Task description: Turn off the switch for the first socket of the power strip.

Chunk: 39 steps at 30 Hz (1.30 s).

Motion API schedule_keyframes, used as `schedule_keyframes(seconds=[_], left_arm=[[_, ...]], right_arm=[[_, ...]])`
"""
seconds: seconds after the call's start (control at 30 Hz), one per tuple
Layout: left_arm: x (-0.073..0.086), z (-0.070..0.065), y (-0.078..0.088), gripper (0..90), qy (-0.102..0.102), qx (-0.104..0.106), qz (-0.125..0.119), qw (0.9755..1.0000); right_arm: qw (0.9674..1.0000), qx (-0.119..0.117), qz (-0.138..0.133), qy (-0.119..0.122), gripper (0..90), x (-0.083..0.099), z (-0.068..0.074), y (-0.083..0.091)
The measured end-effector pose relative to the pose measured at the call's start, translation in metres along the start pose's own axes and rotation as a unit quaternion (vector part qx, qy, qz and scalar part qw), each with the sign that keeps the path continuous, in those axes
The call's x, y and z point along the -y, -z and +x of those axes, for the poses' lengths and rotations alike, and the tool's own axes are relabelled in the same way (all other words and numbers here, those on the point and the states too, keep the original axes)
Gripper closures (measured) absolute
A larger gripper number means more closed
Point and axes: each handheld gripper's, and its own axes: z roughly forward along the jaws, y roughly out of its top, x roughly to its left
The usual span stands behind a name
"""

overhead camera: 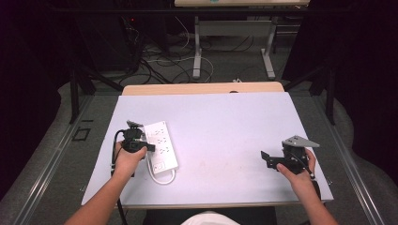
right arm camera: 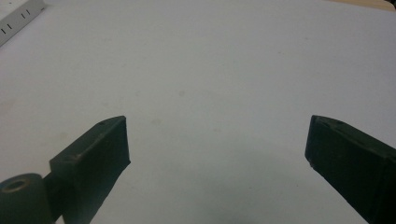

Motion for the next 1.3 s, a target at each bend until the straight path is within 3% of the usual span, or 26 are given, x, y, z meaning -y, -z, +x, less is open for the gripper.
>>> schedule_keyframes(seconds=[0.8,0.83,0.93,1.3], left_arm=[[0.0014,0.0028,-0.0009,90.0,-0.013,0.002,0.000,0.9999],[0.0018,0.0028,-0.0018,90.0,-0.013,-0.003,-0.010,0.9999],[0.0014,0.0041,-0.0021,90.0,-0.003,0.003,-0.014,0.9999],[0.0015,0.0046,-0.0020,90.0,-0.002,0.003,-0.014,0.9999]], right_arm=[[1.0000,-0.005,0.001,0.004,5.8,-0.0003,0.0003,0.0004],[1.0000,-0.005,0.002,0.002,5.8,-0.0002,0.0006,0.0003],[1.0000,-0.005,0.001,0.004,5.8,-0.0001,0.0000,0.0004],[1.0000,-0.004,0.001,0.005,5.8,-0.0002,-0.0003,0.0005]])
